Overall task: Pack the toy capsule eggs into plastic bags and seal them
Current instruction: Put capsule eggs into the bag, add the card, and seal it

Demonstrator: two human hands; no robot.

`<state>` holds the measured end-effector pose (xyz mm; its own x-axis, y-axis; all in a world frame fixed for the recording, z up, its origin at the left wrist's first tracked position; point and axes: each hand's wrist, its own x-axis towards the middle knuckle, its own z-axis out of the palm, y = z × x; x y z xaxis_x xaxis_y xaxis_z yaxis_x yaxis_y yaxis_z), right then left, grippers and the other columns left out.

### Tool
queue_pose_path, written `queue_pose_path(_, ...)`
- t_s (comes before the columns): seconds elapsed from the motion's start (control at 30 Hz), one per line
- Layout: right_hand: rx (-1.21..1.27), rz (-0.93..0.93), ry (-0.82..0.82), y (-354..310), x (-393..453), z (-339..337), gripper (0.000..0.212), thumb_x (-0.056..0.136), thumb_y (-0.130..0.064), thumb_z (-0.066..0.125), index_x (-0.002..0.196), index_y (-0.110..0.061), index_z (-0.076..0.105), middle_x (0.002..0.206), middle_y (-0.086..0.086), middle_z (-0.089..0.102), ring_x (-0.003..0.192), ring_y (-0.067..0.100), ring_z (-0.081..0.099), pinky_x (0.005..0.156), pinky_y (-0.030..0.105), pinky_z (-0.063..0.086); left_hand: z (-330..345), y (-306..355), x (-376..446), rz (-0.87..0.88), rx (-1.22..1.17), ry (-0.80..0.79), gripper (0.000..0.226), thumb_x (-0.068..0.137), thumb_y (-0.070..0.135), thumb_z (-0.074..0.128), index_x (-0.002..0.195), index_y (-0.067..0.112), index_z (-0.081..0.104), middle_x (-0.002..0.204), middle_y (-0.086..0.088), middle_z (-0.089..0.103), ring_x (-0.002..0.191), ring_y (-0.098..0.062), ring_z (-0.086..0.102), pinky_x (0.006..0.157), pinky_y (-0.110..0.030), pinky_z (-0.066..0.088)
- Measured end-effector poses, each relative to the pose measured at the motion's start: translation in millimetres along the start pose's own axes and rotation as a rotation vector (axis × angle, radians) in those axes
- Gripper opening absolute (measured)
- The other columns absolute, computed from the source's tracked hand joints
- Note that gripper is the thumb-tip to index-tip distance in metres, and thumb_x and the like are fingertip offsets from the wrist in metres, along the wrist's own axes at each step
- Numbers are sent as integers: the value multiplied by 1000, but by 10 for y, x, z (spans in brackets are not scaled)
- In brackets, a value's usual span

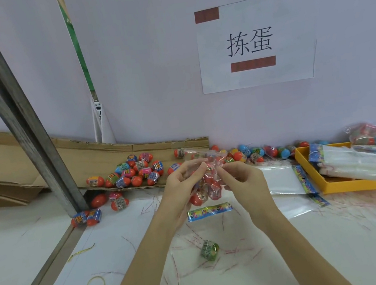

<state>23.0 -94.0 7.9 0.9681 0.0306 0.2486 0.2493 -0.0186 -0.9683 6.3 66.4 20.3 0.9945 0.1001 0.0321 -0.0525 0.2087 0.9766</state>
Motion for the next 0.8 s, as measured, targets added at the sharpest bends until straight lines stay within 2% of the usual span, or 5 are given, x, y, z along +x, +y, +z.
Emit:
queue_pose_path(0.2,-173,-105,123,40,-1,32,10,102,-20,62,93,-23,64,86,-7,67,80,2,62,71,13,50,-26,-36,40,-5,-112,88,19,101,17,68,113,5,77,110,-15,79,94,-22,75,80,-34,63)
queue_pose_path(0.37,-172,-89,-14,33,-19,80,3,105,-34,57,103,-34,59,91,-13,69,81,-4,66,67,13,52,-28,-52,57,85,-74,264,19,102,16,66,114,5,76,104,-11,79,89,-21,75,74,-32,61)
queue_pose_path(0.53,-127,33,-132,24,-13,83,26,101,-38,63,108,-15,72,94,1,76,82,14,76,77,37,65,-134,12,83,99,-235,399,18,105,18,61,113,7,74,106,-12,77,91,-19,72,80,-35,62)
queue_pose_path(0.73,-182,40,-86,57,9,68,19,102,-33,63,98,-17,73,91,5,75,86,20,75,79,42,65,-163,94,80,-22,-147,250,39,82,57,73,94,22,86,97,-6,81,85,-16,78,77,-33,65)
queue_pose_path(0.8,-192,37,-93,57,8,69,18,102,-33,63,97,-20,74,90,3,75,87,20,74,81,44,64,-138,100,85,-36,-139,247,61,71,70,71,98,17,84,92,-6,80,87,-18,78,83,-35,64)
